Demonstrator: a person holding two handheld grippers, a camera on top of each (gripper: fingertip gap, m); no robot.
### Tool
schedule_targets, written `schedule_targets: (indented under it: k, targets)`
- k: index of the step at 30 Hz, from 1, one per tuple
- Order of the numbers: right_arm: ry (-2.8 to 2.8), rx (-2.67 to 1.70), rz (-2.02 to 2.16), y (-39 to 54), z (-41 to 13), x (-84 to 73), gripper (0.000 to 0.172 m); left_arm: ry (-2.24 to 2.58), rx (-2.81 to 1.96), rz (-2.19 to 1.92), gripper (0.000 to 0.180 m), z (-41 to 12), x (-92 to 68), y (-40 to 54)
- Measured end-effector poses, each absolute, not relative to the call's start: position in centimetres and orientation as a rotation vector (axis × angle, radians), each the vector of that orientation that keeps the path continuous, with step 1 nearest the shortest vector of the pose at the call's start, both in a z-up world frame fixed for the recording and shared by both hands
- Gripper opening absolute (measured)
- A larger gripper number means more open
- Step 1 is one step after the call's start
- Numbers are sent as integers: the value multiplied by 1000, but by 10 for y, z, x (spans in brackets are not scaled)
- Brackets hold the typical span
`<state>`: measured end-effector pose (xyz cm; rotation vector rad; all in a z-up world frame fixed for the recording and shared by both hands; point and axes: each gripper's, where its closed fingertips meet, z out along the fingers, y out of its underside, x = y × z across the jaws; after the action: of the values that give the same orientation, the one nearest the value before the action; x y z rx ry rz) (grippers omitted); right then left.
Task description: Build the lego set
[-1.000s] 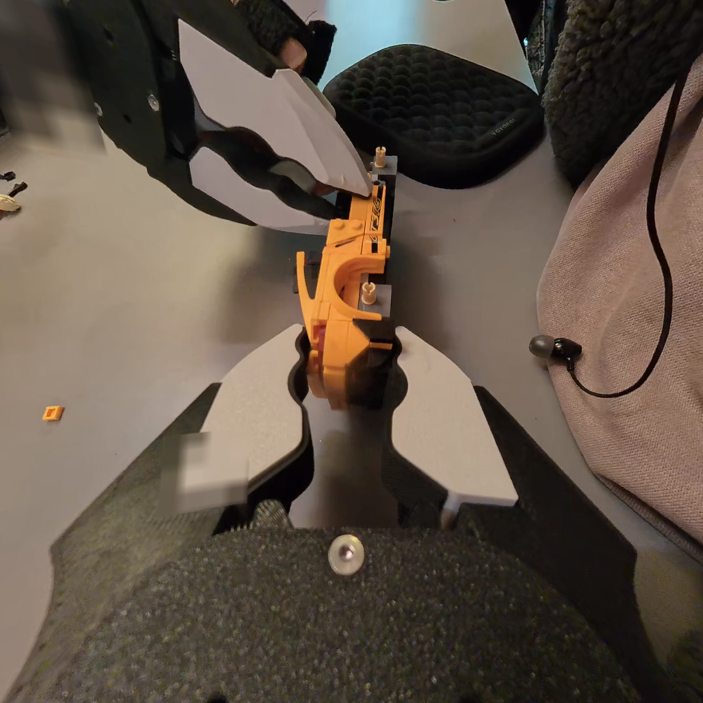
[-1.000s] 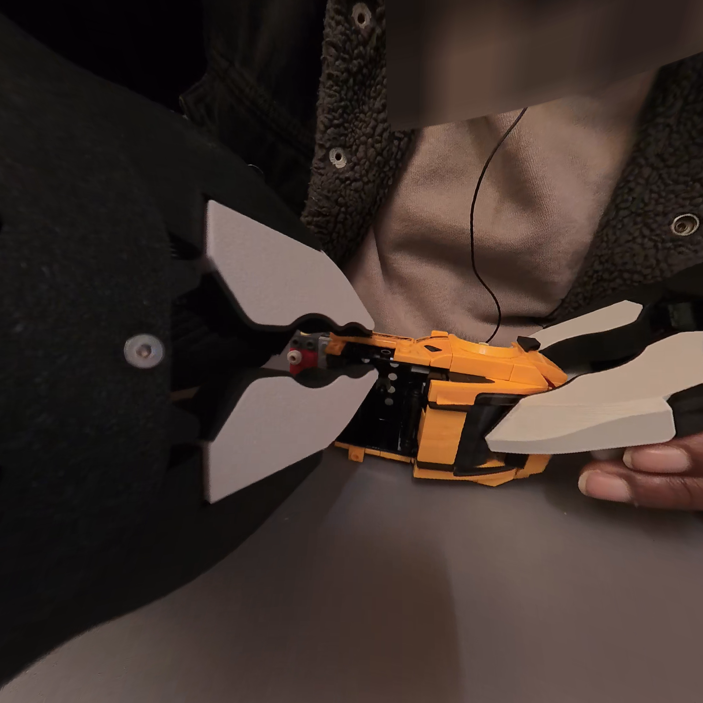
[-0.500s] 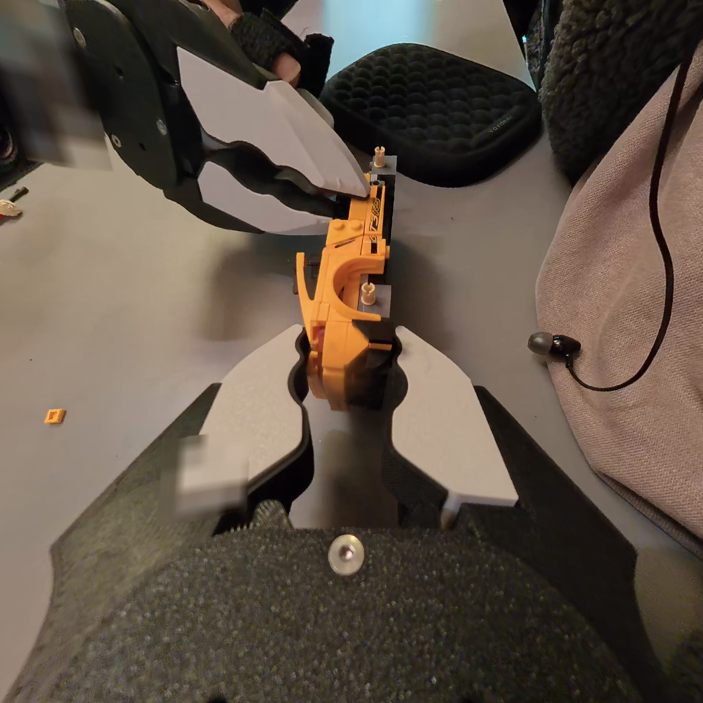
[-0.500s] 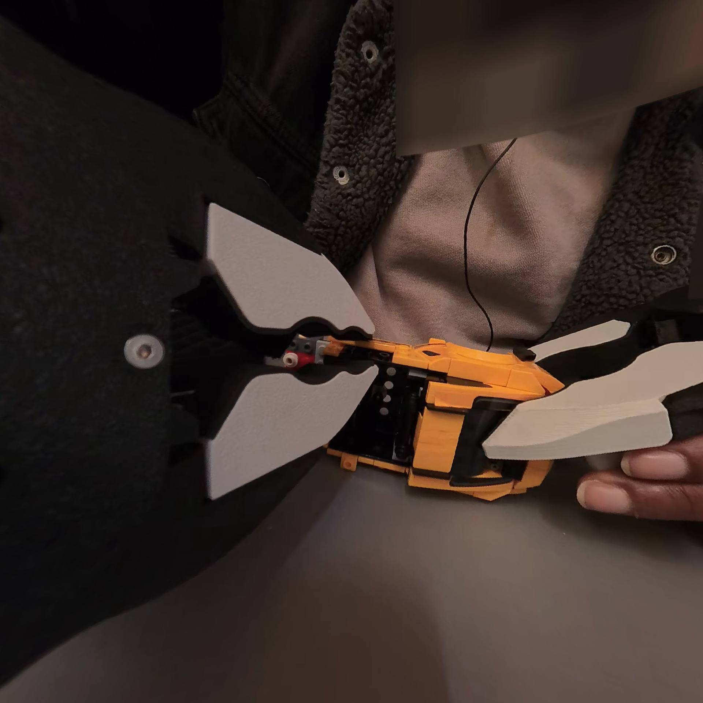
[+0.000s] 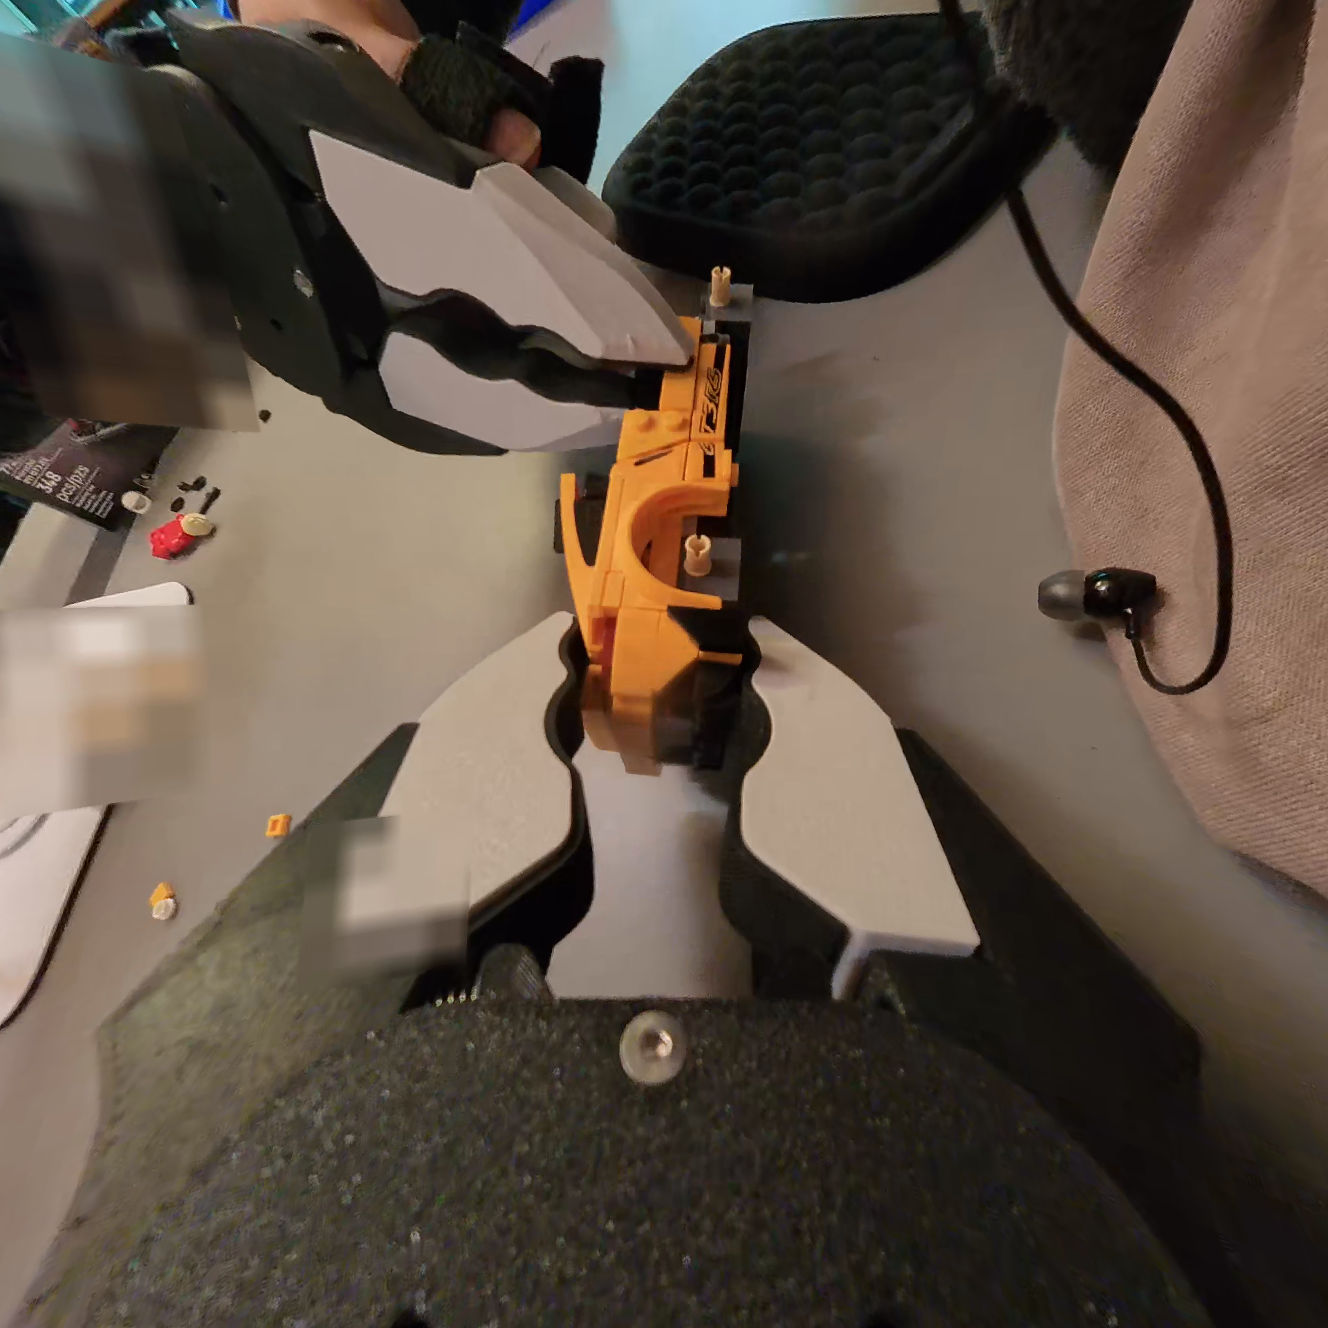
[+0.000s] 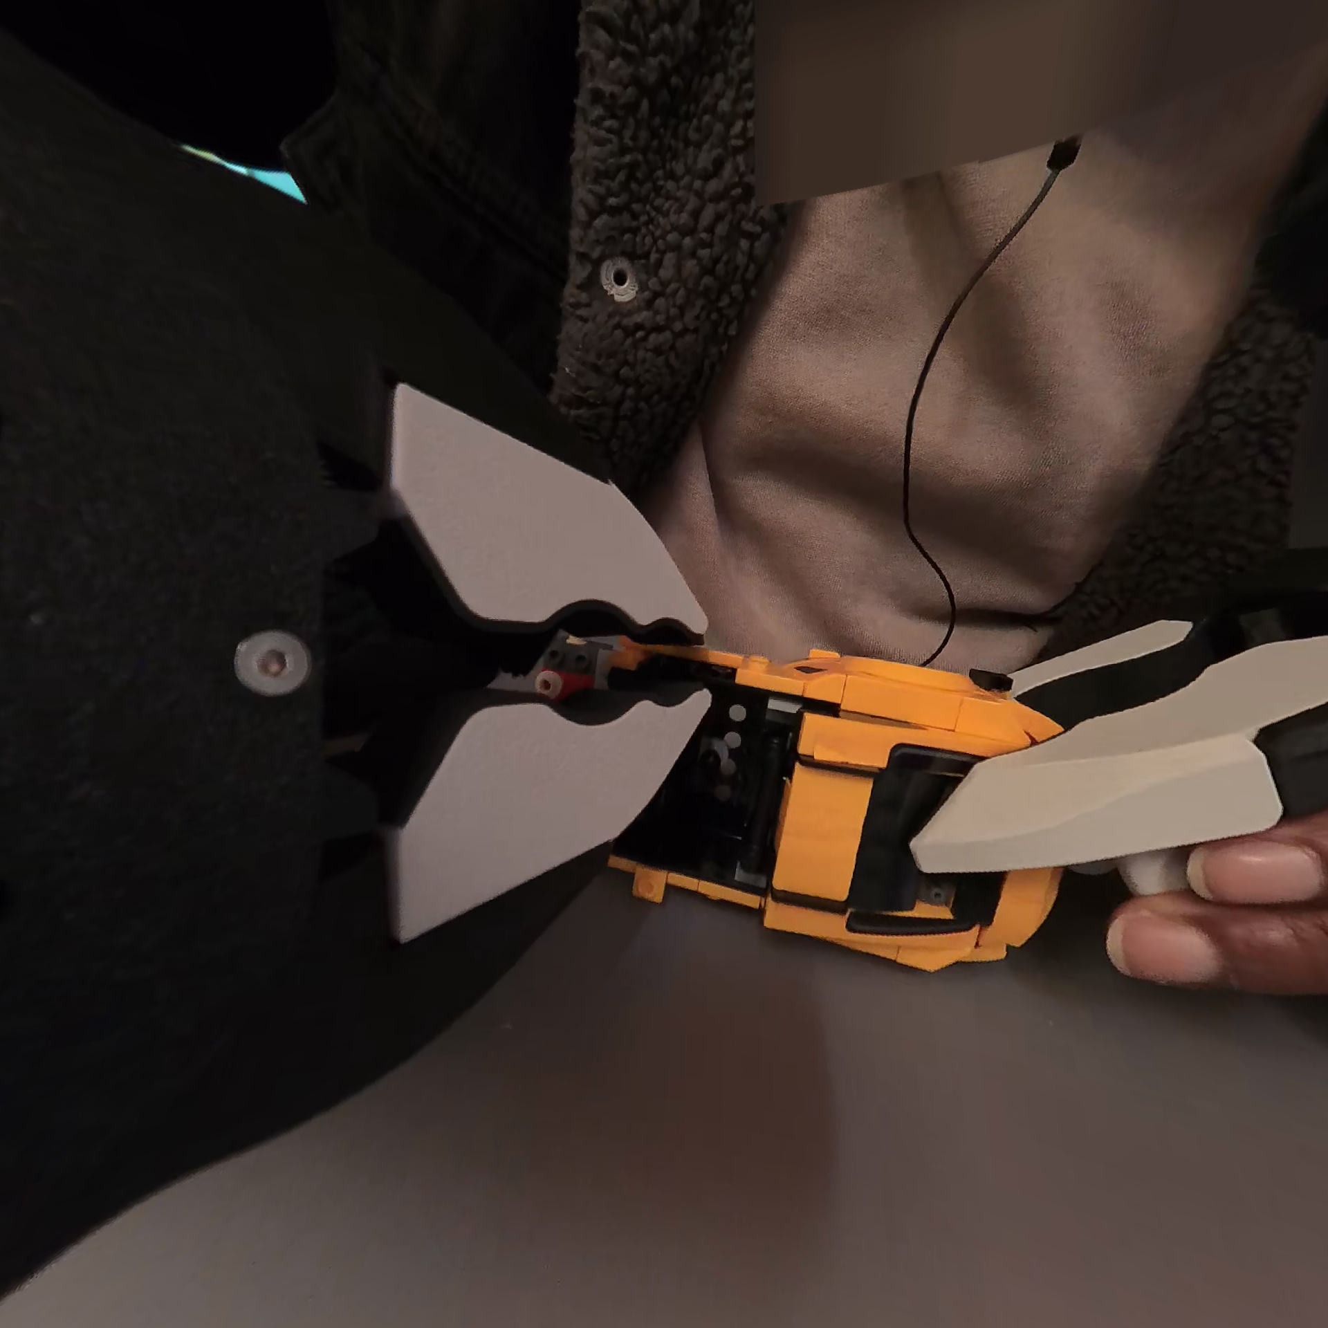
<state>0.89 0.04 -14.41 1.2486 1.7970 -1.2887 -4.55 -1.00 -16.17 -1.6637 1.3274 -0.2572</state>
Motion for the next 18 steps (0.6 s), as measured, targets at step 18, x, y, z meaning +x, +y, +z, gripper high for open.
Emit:
schedule_targets:
  k: [18]
  targets:
    - [1834, 1233, -1301, -3, -146, 10, 6, 1334, -1666, -263, 40, -163, -46, -13]
